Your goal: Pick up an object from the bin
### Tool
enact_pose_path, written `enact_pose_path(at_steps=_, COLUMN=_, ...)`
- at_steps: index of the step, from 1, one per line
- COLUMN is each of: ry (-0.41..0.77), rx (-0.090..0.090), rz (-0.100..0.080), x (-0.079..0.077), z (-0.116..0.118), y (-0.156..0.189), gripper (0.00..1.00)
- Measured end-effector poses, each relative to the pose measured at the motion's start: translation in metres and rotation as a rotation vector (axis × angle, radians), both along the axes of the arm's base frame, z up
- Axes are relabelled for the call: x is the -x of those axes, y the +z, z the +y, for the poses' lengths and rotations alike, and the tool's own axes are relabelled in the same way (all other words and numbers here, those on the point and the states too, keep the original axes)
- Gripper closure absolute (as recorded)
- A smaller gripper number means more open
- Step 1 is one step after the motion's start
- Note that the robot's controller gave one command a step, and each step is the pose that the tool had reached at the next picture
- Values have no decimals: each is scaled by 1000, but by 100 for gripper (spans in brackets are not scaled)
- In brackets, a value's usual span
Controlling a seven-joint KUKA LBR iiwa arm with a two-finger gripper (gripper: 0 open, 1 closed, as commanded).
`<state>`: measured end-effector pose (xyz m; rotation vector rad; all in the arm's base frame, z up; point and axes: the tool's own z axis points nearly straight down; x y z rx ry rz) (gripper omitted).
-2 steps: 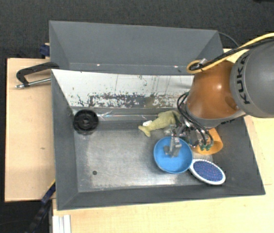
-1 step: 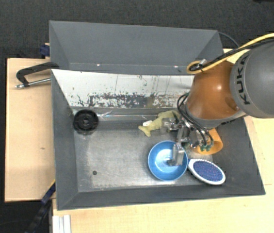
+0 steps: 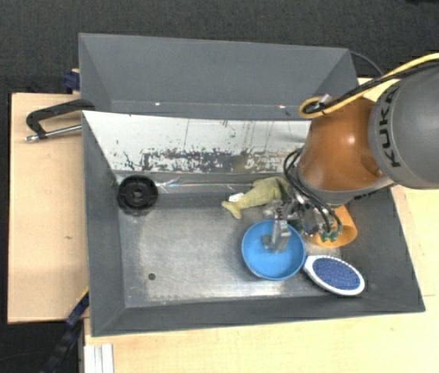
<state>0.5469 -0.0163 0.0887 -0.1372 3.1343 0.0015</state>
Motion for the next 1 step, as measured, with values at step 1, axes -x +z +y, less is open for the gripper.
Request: enact_pose_path(at_steps=1, ry=-84, rx=-1, rz=-12, x=-6, z=9, y=171, gripper=100)
